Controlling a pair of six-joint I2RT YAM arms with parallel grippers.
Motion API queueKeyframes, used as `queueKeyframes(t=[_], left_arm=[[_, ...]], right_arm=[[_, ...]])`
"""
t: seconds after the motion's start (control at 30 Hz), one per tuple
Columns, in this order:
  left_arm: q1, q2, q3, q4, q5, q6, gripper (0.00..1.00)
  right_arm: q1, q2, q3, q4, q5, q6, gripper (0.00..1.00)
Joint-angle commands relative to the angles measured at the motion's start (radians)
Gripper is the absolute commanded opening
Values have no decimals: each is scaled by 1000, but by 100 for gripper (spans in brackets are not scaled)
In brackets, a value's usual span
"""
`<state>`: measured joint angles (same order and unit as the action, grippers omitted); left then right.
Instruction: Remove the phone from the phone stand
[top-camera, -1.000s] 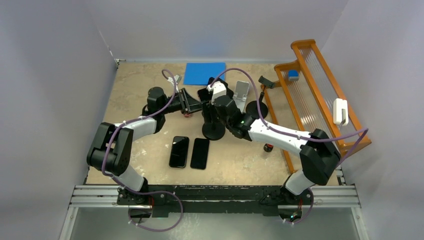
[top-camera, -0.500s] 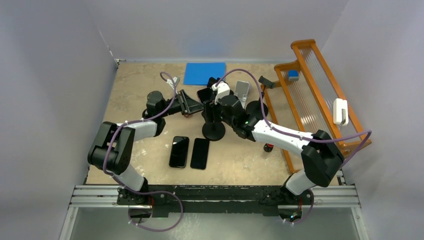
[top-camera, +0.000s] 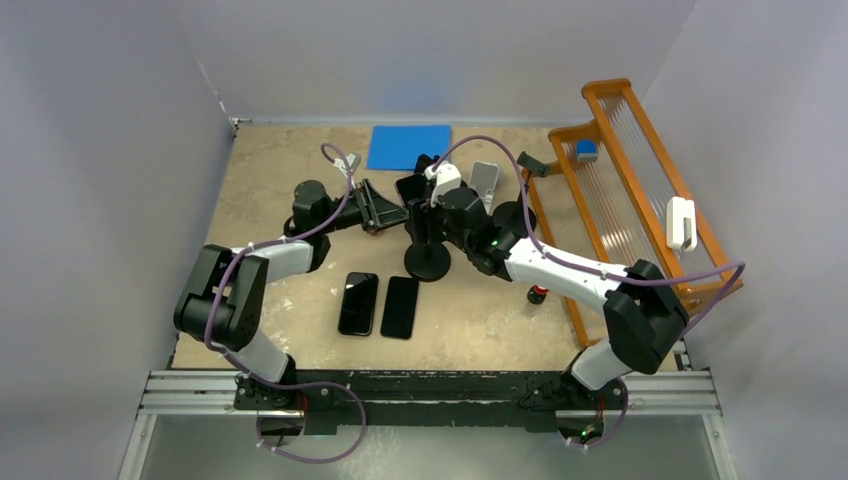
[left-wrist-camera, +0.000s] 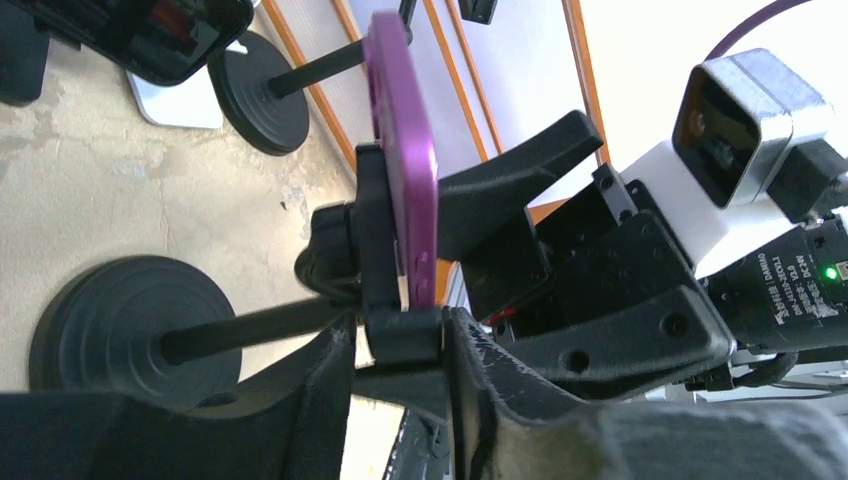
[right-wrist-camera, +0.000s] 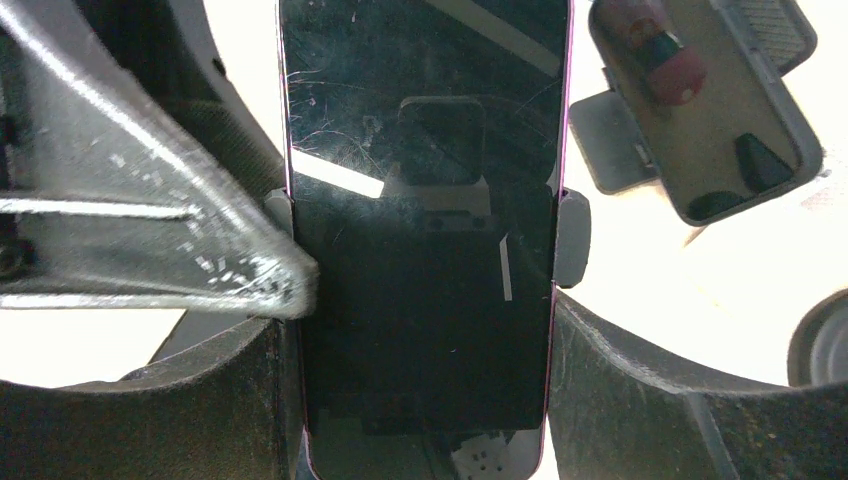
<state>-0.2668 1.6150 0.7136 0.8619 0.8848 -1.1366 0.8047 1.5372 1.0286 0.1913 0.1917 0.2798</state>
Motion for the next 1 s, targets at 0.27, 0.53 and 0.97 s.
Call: queueKeyframes(t=[0.27, 0.53, 0.97], left_arm=[[14, -66, 26, -26, 61, 34, 50], [11, -41, 84, -58, 60, 38, 45], [-6, -25, 119, -119, 42, 58, 37]], right_arm=[[-32, -26, 42, -50, 68, 19, 0], [-32, -23, 50, -55, 62, 8, 0], [-25, -19, 61, -62, 65, 4, 0]])
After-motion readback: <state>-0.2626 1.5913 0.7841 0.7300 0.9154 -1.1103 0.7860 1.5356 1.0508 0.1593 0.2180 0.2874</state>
